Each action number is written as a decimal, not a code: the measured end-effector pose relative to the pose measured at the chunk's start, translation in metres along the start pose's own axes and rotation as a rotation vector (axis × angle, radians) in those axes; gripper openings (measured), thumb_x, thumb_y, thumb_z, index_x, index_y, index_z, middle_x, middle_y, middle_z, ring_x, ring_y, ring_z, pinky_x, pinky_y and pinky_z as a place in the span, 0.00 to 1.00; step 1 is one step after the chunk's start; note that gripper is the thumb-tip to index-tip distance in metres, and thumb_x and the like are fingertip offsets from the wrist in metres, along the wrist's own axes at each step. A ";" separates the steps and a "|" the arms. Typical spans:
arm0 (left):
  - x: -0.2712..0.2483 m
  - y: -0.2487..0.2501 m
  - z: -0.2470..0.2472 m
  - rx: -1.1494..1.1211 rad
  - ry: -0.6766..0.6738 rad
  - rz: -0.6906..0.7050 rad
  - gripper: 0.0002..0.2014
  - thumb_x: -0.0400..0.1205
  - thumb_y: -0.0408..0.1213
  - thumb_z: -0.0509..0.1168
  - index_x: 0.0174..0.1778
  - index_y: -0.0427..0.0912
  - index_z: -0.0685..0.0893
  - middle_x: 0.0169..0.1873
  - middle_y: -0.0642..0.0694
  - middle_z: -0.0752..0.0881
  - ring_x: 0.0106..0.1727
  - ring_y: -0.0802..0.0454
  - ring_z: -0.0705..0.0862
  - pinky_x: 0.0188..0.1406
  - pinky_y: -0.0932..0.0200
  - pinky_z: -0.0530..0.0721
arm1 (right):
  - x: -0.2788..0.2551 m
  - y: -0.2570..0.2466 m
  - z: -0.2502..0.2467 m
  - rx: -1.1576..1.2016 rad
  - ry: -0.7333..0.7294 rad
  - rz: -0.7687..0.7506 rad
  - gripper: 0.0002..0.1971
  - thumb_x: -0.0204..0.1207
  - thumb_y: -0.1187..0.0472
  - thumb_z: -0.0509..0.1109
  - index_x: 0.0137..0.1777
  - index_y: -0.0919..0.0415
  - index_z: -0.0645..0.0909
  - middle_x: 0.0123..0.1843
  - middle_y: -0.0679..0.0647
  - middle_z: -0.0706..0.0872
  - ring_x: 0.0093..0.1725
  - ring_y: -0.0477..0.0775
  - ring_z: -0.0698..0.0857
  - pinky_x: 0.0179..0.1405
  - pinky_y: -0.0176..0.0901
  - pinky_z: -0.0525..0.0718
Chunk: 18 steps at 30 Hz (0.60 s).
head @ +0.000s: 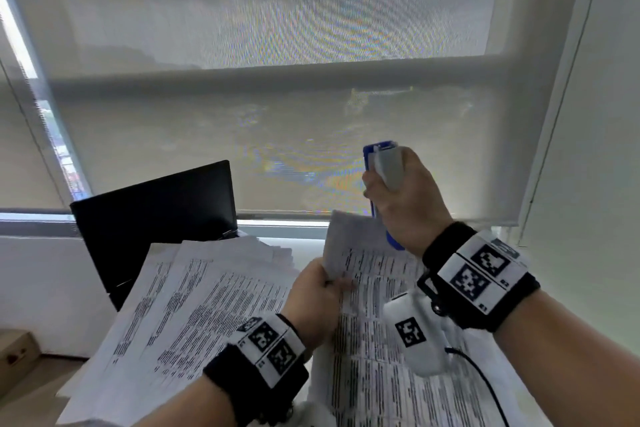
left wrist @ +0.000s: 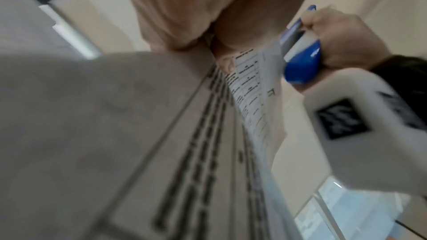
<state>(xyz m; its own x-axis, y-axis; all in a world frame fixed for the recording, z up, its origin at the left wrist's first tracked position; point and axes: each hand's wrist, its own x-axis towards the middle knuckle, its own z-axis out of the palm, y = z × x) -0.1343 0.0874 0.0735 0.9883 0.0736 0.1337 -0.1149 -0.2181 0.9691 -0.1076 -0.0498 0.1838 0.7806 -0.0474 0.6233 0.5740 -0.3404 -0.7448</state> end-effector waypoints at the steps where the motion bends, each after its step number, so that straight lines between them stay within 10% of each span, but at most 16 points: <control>1: 0.003 -0.005 -0.006 0.012 0.006 -0.023 0.05 0.79 0.31 0.67 0.47 0.40 0.87 0.44 0.43 0.92 0.47 0.41 0.89 0.52 0.34 0.86 | 0.000 0.002 -0.002 0.011 -0.022 0.017 0.09 0.79 0.56 0.68 0.55 0.54 0.73 0.41 0.50 0.82 0.40 0.56 0.84 0.40 0.51 0.82; 4: 0.016 -0.010 -0.037 0.111 0.051 -0.076 0.07 0.69 0.38 0.71 0.37 0.38 0.87 0.33 0.43 0.89 0.36 0.46 0.85 0.49 0.35 0.85 | -0.002 0.019 -0.019 -0.013 0.035 0.061 0.11 0.80 0.54 0.68 0.57 0.56 0.74 0.38 0.48 0.79 0.34 0.51 0.77 0.33 0.44 0.77; 8: 0.049 -0.005 -0.108 0.456 0.047 -0.133 0.13 0.81 0.32 0.71 0.30 0.37 0.84 0.26 0.42 0.86 0.31 0.45 0.83 0.37 0.53 0.83 | -0.007 0.071 -0.059 -0.196 0.049 0.261 0.12 0.79 0.51 0.68 0.54 0.59 0.77 0.40 0.53 0.81 0.38 0.57 0.79 0.35 0.43 0.75; 12: 0.092 -0.003 -0.178 0.856 0.115 -0.167 0.15 0.81 0.38 0.71 0.41 0.25 0.85 0.34 0.33 0.86 0.40 0.35 0.86 0.37 0.52 0.77 | -0.017 0.138 -0.115 -0.578 -0.134 0.491 0.14 0.78 0.50 0.69 0.44 0.62 0.80 0.44 0.61 0.84 0.44 0.60 0.81 0.42 0.45 0.72; 16: 0.114 -0.026 -0.195 0.943 0.301 -0.329 0.08 0.80 0.27 0.69 0.46 0.30 0.75 0.31 0.40 0.77 0.31 0.45 0.74 0.33 0.53 0.67 | -0.020 0.184 -0.163 -0.780 -0.329 0.710 0.19 0.76 0.54 0.72 0.27 0.61 0.72 0.28 0.55 0.77 0.29 0.54 0.75 0.27 0.41 0.68; 18: 0.122 -0.042 -0.183 1.036 0.296 -0.407 0.20 0.78 0.30 0.72 0.61 0.33 0.72 0.42 0.35 0.82 0.40 0.39 0.81 0.39 0.52 0.74 | -0.020 0.201 -0.174 -0.884 -0.429 0.762 0.21 0.76 0.56 0.70 0.25 0.59 0.68 0.25 0.54 0.71 0.27 0.55 0.71 0.26 0.40 0.64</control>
<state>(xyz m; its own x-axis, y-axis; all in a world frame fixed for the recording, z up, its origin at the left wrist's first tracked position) -0.0271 0.2836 0.0871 0.8552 0.5177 0.0260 0.4806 -0.8107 0.3343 -0.0514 -0.2811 0.0629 0.9551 -0.2562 -0.1491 -0.2938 -0.8842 -0.3631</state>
